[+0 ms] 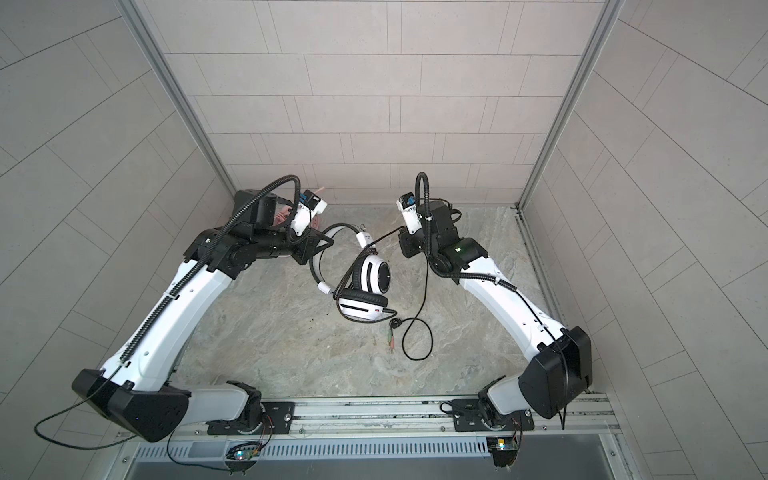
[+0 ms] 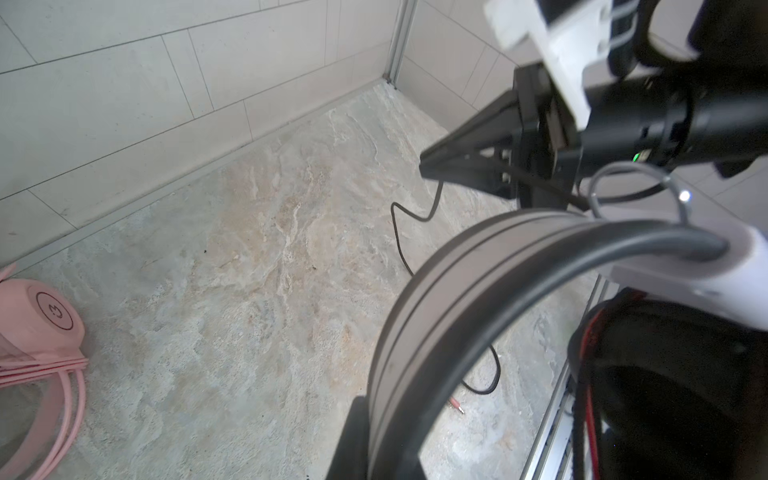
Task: Wrap the headphones
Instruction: 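Carry the cable around the ear cup with the right gripper while the left holds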
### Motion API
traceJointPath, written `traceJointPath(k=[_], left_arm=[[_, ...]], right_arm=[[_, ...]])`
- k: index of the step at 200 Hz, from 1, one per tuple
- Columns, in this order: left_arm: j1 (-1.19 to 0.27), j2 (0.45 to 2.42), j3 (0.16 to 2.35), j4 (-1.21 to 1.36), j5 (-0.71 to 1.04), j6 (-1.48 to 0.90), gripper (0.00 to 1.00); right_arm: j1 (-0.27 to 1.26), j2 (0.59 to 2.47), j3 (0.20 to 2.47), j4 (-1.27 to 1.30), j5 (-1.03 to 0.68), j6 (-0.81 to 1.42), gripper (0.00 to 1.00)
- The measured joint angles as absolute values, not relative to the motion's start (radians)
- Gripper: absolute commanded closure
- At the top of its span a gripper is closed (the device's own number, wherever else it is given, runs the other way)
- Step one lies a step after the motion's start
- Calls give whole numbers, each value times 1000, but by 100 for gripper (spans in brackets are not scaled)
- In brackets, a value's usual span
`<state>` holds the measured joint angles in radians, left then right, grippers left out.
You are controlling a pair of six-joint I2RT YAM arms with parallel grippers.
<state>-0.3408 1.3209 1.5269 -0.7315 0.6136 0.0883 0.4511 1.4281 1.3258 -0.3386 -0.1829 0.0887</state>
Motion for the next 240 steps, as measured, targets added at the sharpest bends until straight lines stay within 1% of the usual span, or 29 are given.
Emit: traceJointPath(k=[25,44,63,99,140,179,210,226,240], left_arm=[[-300,1292,1464,-590,673,-34,100],[-288,1293,1449,-505,705,-122,100],[-288,1298,1454,-437,759,-193,100],[-288,1304,1512,-379,853,-278,100],[-288,1303,1520,-355,871,-317,100],[-288,1303,1554,-363,869,-329,100],[-288,1303,1577,-354,867,-353,100],[-287,1303,1582,-349,868,-368,100],[-285,1303,1588,-347,867,-377,100]], right_arm=[[452,1456,1281,-242,-299,141,93],[452,1475,1244,-165,-369,178,87],[448,1502,1208,-93,-421,205,83],[440,1612,1180,10,-489,260,78],[431,1697,1159,159,-550,324,70],[431,1748,1159,276,-587,377,67],[431,1804,1153,330,-599,399,57],[431,1826,1133,344,-598,405,57],[431,1840,1117,347,-599,406,61]])
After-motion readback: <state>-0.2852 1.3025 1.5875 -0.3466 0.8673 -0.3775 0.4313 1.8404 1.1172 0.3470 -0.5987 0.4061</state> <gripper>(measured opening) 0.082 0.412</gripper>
